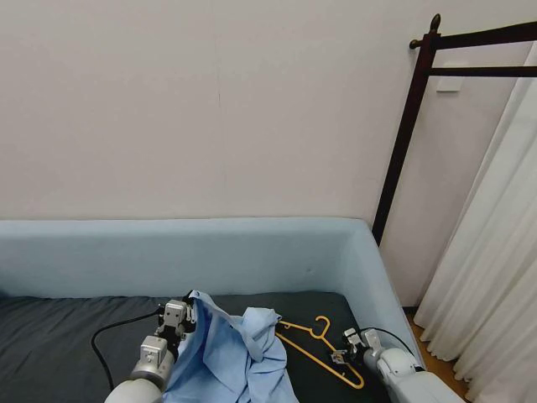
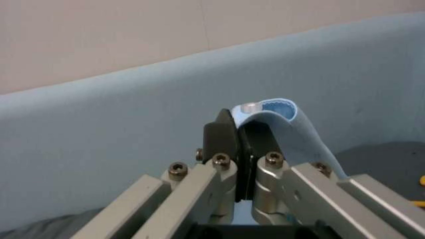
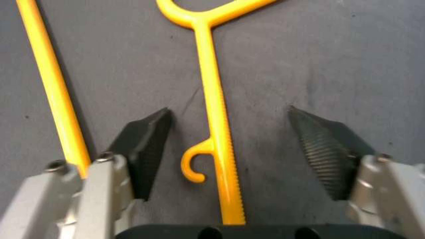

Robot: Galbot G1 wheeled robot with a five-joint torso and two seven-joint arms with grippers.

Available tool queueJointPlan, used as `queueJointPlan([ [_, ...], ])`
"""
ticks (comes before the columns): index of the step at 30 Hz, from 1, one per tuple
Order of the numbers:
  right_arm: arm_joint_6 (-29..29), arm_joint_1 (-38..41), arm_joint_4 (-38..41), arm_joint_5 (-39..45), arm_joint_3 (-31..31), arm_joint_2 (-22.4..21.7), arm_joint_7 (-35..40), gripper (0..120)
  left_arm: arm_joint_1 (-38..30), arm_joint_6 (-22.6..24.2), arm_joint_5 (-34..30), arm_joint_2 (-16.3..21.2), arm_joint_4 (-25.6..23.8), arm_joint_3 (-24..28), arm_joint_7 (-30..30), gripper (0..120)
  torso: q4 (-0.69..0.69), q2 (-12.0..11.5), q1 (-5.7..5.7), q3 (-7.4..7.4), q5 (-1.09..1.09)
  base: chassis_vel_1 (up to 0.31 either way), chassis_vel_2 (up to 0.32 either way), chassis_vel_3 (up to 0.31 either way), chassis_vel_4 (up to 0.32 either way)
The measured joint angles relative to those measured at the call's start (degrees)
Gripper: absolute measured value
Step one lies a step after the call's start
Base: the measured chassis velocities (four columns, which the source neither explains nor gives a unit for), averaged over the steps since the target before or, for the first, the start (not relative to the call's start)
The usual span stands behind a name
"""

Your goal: Pick up the clothes from the sofa and hang them on the clothes hanger.

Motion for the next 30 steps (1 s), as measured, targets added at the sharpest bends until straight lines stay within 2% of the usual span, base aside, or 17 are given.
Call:
queueJointPlan([
  [6,0.73,-0.07,-1.61,-1.87,1.31,0.82,-0.85,44,0.04,-0.42,0.01,-0.02,-0.01,0.06,0.05,0,0.01,0.01,0.00,-0.01,-0.01,0.000,0.000,0.000,0.000],
  [7,0.73,-0.07,-1.61,-1.87,1.31,0.82,-0.85,44,0.04,-0.42,0.01,-0.02,-0.01,0.06,0.05,0,0.01,0.01,0.00,-0.01,-0.01,0.000,0.000,0.000,0.000],
  [11,0.66,0.13,-2.31,-2.08,1.67,1.09,-1.40,26,-0.02,-0.43,0.01,-0.16,-0.02,0.21,0.07,0,0.01,0.01,0.00,-0.01,-0.01,0.000,0.000,0.000,0.000],
  [12,0.66,0.13,-2.31,-2.08,1.67,1.09,-1.40,26,-0.02,-0.43,0.01,-0.16,-0.02,0.21,0.07,0,0.01,0.01,0.00,-0.01,-0.01,0.000,0.000,0.000,0.000],
  [16,0.42,0.28,-2.58,-2.79,1.72,1.14,-1.75,8,-0.01,-0.44,-0.03,-0.19,-0.15,0.21,0.09,0,0.01,0.01,0.00,-0.01,-0.01,0.000,0.000,0.000,0.000],
  [23,-0.62,-0.05,-0.90,-2.12,1.51,0.32,-1.67,5,0.07,-0.44,-0.07,-0.23,-0.16,0.12,0.14,0,0.02,0.00,0.00,0.01,0.01,0.000,0.000,0.000,0.000],
  [27,-5.76,-1.51,7.70,4.22,1.45,-2.88,1.52,5,-0.38,-0.51,-0.40,-0.23,0.28,0.10,0.21,0,-0.03,0.00,0.01,0.01,0.00,0.000,0.000,0.000,0.000],
  [30,-6.66,-2.46,12.65,7.32,1.54,-4.62,3.83,5,-0.70,-0.54,-0.66,-0.16,0.49,0.13,0.31,0,-0.02,0.00,0.01,0.01,0.02,0.000,0.000,0.000,0.000],
])
